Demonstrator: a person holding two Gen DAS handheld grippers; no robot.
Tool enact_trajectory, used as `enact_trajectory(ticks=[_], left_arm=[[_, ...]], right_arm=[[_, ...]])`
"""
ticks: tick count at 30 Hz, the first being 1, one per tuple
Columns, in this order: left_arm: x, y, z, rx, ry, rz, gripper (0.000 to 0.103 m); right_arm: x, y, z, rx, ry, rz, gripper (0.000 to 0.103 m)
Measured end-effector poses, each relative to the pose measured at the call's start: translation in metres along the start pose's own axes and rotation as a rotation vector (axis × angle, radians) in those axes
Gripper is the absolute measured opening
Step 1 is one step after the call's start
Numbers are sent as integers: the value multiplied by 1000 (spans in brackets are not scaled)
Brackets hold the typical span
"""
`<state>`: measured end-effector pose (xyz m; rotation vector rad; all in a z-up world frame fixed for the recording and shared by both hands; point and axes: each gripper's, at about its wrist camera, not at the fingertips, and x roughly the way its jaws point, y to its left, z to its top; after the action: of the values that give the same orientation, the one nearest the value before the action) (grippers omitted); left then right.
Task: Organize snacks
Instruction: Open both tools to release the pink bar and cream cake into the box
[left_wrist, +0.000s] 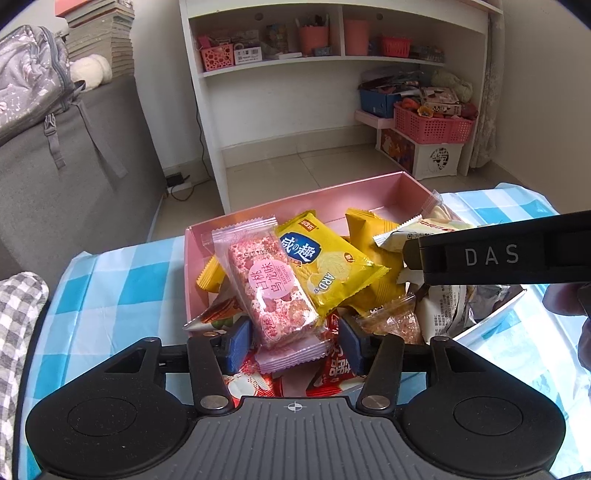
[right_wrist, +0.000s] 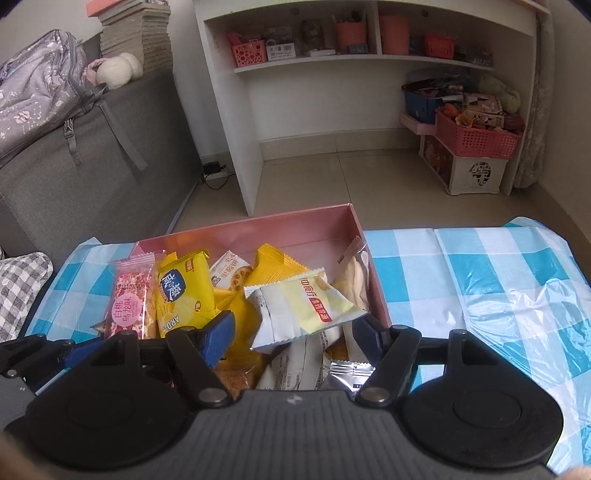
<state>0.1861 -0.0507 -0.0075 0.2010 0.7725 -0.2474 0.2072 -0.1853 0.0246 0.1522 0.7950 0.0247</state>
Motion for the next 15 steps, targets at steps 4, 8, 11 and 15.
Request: enact_trajectory(ticks=[4, 8, 11, 15], left_arm=[[-5, -3, 2, 16, -19, -2, 73], [-11, -5, 4, 14, -21, -13, 82], [-16, -3, 4, 4, -20, -14, 87], [-26, 1, 3, -21, -15, -14, 90]], right_arm=[[-4, 0, 2, 1, -14, 0, 74], [-9, -2, 5, 15, -29, 1, 79], [-15, -4, 7, 23, -41, 2, 83], [-26, -6, 6, 29, -56, 1, 88]])
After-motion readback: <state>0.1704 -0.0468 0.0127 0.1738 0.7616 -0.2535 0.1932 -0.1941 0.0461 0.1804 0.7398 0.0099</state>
